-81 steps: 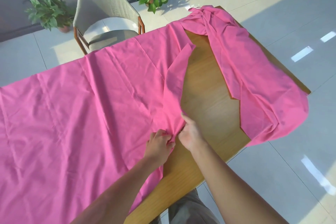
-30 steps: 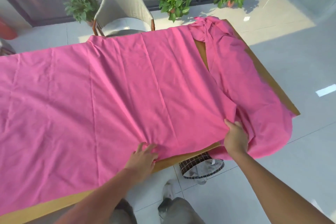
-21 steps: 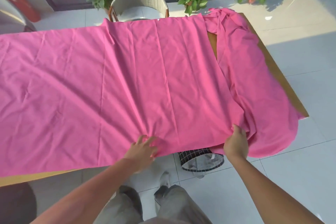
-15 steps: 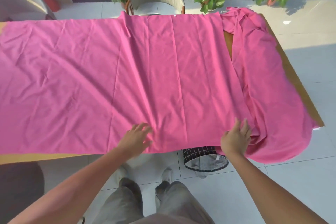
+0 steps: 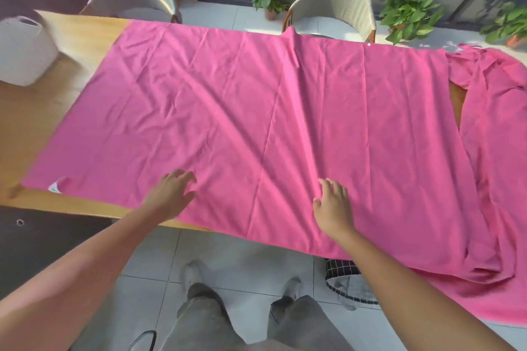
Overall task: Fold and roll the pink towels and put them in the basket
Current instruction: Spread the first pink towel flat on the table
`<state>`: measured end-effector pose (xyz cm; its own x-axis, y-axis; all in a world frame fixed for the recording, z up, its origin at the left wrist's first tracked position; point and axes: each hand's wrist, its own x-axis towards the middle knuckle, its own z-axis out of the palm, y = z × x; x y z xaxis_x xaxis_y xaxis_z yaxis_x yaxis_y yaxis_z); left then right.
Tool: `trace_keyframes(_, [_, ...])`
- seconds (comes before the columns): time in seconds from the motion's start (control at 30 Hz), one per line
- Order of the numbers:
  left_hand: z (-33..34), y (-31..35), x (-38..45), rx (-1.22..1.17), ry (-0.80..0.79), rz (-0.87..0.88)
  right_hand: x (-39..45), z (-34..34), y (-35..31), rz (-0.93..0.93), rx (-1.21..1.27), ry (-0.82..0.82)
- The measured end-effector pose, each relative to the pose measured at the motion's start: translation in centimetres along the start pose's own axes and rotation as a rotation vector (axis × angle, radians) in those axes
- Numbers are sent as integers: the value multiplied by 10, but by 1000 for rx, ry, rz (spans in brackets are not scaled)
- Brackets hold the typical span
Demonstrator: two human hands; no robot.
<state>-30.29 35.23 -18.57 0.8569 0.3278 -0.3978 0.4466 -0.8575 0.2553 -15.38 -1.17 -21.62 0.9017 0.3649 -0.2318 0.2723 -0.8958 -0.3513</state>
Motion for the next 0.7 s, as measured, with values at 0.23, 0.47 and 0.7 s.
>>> trace_keyframes(0.23, [-40, -162, -5, 70, -46, -95, 2, 50, -126, -134, -12, -94])
trace_keyframes(0.47, [-53, -281, -11, 65, -33, -131, -18, 114, -247, -204, 11, -251])
trace_keyframes(0.7, [-44, -326, -11, 118, 21, -106, -27, 145, -295, -98, -57, -170])
